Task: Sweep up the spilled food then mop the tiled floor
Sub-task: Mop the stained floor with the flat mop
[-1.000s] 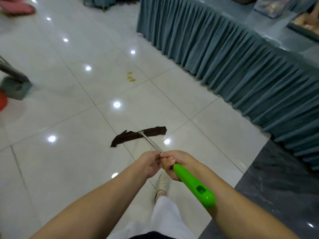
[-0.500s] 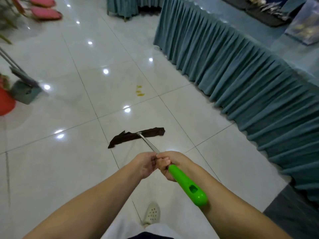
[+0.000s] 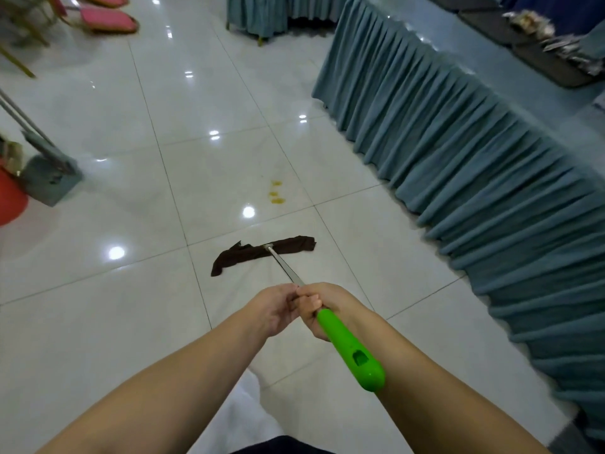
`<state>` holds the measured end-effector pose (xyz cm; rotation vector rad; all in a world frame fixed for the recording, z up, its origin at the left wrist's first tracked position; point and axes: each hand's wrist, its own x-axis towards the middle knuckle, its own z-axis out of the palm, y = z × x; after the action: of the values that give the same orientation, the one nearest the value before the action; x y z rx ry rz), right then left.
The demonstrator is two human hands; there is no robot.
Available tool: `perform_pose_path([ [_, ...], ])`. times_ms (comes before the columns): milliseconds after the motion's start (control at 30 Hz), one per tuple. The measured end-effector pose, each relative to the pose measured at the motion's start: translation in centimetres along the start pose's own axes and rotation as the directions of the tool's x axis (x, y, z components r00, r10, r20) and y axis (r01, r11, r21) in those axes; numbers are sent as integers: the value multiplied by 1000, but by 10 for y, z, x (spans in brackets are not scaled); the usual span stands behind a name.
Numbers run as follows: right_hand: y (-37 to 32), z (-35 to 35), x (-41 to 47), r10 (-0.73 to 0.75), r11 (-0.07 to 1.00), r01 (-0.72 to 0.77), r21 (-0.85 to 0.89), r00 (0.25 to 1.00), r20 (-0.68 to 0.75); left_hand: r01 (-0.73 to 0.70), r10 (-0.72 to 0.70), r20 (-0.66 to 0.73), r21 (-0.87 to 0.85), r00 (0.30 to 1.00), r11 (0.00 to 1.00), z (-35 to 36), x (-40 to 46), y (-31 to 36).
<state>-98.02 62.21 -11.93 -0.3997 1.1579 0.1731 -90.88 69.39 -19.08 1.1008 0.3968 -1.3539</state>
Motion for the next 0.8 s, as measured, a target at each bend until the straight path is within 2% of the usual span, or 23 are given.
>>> perform_pose_path([
  [400,-160,134,83,25,997,-22,70,999,-40,51,-51,-20,8,999,999,6,120,197],
  [667,-233,166,118,99,993,-101,55,994,42,88,-88,-6,13,996,996,23,165,265],
  [800,-263,174,134,105,992,-109,70,993,61,80,-82,-82,-30,993,996,31,174,291],
])
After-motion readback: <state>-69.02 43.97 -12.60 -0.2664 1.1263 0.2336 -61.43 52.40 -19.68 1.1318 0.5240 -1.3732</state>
